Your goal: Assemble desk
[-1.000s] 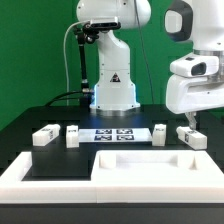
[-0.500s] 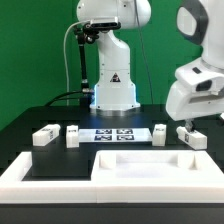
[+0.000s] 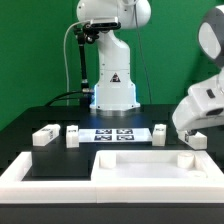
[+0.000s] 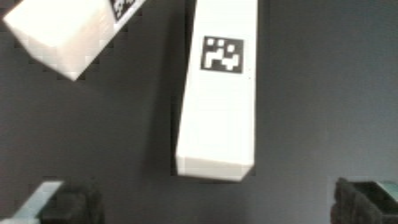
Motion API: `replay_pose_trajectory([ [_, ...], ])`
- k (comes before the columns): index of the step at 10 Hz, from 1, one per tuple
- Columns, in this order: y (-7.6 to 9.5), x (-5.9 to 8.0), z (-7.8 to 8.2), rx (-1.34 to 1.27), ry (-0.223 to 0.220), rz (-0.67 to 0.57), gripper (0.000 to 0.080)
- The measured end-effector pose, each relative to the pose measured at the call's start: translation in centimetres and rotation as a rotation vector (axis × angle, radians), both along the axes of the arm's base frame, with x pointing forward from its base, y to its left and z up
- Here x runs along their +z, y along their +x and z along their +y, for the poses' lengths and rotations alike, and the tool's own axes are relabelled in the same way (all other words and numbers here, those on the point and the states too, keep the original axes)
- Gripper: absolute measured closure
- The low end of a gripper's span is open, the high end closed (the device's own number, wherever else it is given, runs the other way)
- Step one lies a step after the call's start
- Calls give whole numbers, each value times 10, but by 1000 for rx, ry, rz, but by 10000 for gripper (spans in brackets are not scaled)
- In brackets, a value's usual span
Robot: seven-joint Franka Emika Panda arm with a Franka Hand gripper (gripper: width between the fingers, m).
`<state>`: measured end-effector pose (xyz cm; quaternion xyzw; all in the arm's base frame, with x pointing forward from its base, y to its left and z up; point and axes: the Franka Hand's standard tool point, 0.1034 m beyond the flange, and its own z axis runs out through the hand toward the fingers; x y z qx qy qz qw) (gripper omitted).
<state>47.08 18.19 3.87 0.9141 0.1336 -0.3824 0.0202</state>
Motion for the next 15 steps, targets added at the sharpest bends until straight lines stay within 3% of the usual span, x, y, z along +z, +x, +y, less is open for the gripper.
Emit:
replay_pose_trajectory([
  [4,0,-2,0,-6,-7,3,150],
  [6,-21,-12,1,0,-34,50,150],
  [11,-20,-13,-3,-2,-26,50,150],
  [13,-30,-28,-9,-17,-48,91,150],
  [15,-33,-31,-6,-11,-49,96,150],
])
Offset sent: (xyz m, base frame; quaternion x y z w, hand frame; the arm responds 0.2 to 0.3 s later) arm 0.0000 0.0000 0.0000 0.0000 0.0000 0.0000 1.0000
